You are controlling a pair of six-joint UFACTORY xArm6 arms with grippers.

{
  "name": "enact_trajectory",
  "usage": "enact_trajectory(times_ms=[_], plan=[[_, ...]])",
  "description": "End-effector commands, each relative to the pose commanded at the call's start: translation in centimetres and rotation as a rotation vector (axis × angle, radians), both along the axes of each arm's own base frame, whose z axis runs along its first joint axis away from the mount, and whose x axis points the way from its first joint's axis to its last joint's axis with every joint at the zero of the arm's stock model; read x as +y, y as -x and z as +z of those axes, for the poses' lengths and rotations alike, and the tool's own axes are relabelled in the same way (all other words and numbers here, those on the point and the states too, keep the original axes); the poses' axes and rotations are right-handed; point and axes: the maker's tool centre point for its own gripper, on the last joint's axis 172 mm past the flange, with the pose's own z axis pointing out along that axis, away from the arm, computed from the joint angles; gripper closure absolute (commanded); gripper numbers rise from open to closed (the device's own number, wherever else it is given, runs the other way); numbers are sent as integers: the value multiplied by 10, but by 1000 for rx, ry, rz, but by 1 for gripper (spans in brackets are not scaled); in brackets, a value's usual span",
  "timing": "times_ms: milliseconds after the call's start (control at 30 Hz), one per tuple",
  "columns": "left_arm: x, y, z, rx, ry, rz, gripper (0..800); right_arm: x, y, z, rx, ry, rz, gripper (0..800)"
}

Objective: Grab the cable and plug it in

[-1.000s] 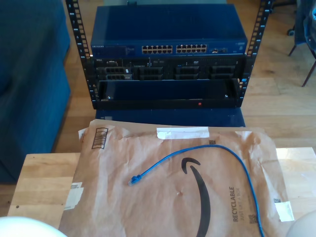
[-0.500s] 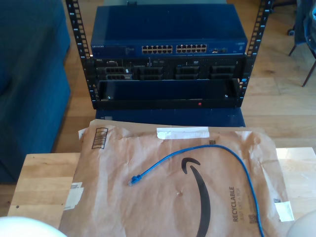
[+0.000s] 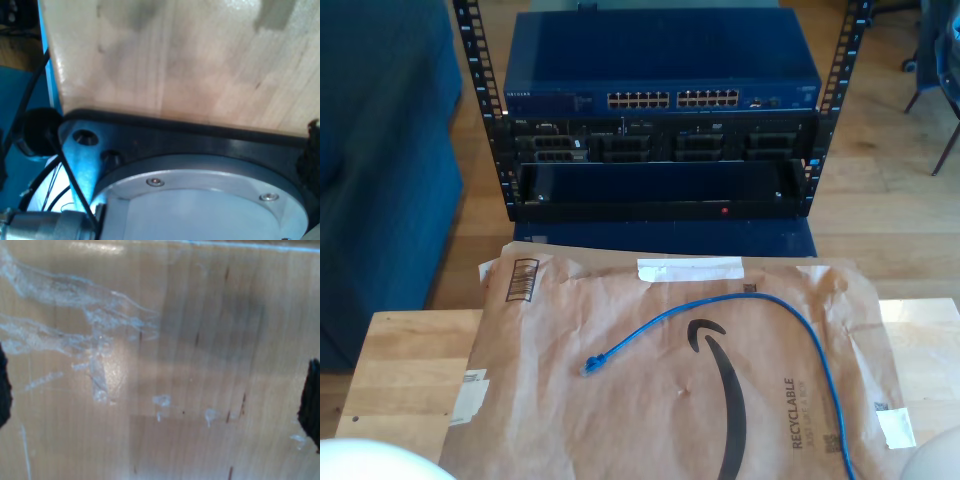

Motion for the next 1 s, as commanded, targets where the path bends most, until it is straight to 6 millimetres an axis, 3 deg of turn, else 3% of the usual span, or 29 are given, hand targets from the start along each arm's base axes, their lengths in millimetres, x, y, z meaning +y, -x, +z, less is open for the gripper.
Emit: enact_trajectory(times_ms=[733,1000], plan=[[0,0,0,-4,0,-7,0,0,0,0,0,0,0,1],[0,0,0,-3,0,-5,0,-8,-1,11,-2,18,5,1]])
